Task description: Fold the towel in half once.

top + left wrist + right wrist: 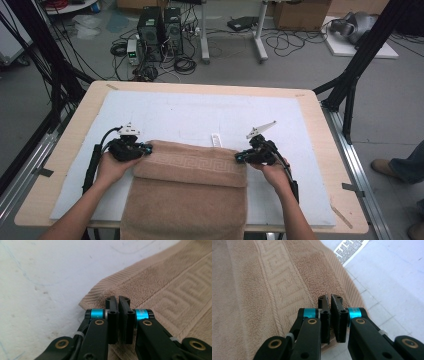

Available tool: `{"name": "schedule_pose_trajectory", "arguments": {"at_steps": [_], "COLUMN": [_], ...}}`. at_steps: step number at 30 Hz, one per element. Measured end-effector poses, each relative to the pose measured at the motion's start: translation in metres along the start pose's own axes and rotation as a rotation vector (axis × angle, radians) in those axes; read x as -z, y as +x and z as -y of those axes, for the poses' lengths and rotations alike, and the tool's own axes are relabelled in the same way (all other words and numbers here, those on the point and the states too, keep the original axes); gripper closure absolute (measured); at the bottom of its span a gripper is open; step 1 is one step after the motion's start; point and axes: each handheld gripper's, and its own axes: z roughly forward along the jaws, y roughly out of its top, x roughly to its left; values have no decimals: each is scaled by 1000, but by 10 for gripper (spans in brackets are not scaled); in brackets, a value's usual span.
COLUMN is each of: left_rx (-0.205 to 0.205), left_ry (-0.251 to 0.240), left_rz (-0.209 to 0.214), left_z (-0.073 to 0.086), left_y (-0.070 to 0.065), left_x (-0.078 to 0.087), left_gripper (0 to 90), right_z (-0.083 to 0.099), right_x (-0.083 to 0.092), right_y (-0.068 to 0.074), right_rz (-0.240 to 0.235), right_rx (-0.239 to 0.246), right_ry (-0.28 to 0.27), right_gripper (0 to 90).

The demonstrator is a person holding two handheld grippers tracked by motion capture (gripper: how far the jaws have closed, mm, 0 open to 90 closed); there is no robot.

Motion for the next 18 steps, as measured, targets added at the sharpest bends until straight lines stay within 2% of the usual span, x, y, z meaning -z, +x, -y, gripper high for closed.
{"name": "schedule_pose_trajectory", "arguments": {"at_steps": [4,11,18], "left_rx": [-2,-15,-60], "left_ry": [-42,-99,-119], "left_rz": [0,-1,5], "left_z": [-7,-15,-13], "left_y": [0,-5,-16], "left_x": [12,30,48], "left_gripper": [859,859,857], "right_z": [-4,-14,-15], "right_x": [9,32,45], "right_y": [3,14,32], "right_rz": [0,7,-4], "right_rx": [9,62,121], "right_ry": [-31,-81,-82], "right_gripper": [862,862,862]}}
